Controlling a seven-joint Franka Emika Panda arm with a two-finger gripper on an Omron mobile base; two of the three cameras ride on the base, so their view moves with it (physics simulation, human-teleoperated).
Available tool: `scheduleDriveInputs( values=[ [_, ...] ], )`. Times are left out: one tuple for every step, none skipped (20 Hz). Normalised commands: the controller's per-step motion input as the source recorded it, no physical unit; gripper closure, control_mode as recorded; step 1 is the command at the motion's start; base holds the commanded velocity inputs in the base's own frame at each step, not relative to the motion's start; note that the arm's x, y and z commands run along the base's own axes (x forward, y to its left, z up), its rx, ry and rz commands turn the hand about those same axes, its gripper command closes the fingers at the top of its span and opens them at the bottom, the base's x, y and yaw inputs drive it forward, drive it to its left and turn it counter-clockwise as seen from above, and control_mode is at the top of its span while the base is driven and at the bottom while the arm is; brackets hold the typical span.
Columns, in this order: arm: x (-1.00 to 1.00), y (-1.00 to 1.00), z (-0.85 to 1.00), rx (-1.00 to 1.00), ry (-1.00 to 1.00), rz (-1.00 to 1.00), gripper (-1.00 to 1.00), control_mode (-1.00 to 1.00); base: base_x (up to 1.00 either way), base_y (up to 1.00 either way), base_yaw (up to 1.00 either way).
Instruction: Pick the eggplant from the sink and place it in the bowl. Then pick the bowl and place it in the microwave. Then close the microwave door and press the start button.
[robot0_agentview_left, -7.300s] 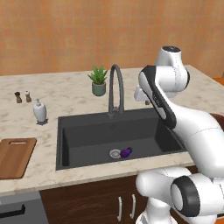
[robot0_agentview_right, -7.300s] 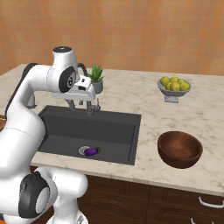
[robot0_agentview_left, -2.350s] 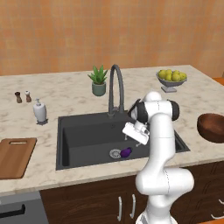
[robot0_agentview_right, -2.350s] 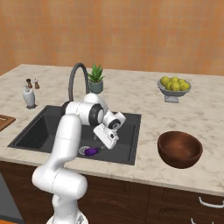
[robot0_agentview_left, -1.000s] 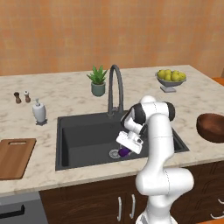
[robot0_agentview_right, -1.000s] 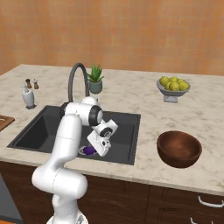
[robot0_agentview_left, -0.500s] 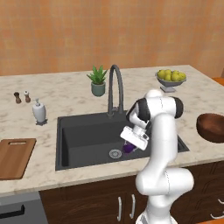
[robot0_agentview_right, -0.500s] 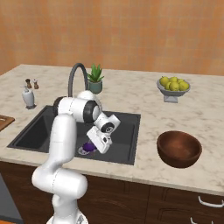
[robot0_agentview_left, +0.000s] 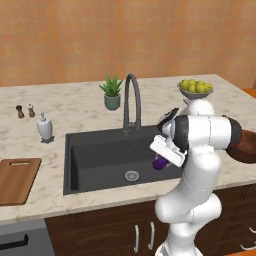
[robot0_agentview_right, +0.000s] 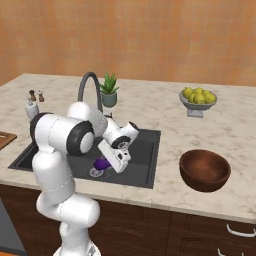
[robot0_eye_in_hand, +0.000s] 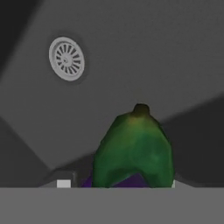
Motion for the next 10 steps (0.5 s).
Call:
scheduleDriveInputs(
  values=[
    [-0.75,-0.55,1.00,-0.17,-0.16,0.00,1.00,-1.00,0.00,0.00,0.00],
    [-0.77,-0.53,1.00,-0.18,-0.18,0.02,1.00,-1.00,0.00,0.00,0.00],
    [-0.69,-0.48,1.00,-0.20,-0.12,0.02,1.00,-1.00,0.00,0.00,0.00],
    [-0.72,-0.38,1.00,-0.23,-0.10,0.01,1.00,-1.00,0.00,0.00,0.00],
    [-0.74,-0.34,1.00,-0.24,-0.12,0.01,1.00,-1.00,0.00,0.00,0.00],
    [-0.68,-0.36,1.00,-0.25,-0.13,0.01,1.00,-1.00,0.00,0.00,0.00],
    [-0.62,-0.39,1.00,-0.25,-0.11,0.01,1.00,-1.00,0.00,0.00,0.00],
    [-0.59,-0.40,1.00,-0.25,-0.10,0.03,1.00,-1.00,0.00,0.00,0.00],
    [-0.84,-0.54,0.94,-0.24,-0.01,0.07,1.00,-1.00,0.00,0.00,0.00],
    [-0.81,-0.67,0.82,-0.21,-0.04,0.10,1.00,-1.00,0.00,0.00,0.00]
  ],
)
